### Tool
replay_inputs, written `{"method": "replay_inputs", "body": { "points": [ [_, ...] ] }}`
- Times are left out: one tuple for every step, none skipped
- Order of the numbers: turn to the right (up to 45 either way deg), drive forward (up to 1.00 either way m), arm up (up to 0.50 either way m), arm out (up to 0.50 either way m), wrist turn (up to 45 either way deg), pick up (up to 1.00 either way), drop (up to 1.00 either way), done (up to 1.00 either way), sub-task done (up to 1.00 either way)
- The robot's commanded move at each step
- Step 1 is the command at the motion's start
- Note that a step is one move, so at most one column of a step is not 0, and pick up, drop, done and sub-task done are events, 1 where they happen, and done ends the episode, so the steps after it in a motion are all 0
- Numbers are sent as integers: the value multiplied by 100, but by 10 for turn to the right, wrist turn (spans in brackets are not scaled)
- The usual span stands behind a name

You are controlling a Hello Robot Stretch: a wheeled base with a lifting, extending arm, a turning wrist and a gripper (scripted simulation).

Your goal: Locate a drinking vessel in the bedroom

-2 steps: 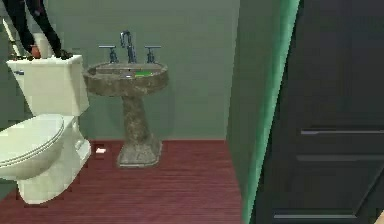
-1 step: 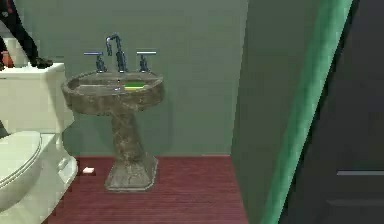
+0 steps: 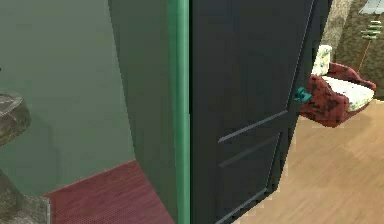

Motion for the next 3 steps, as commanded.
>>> {"method": "replay_inputs", "body": {
  "points": [
    [0,5,0,0,0,0,0,0,0],
    [90,0,0,0,0,0,0,0,0],
    [0,40,0,0,0,0,0,0,0]
  ]
}}
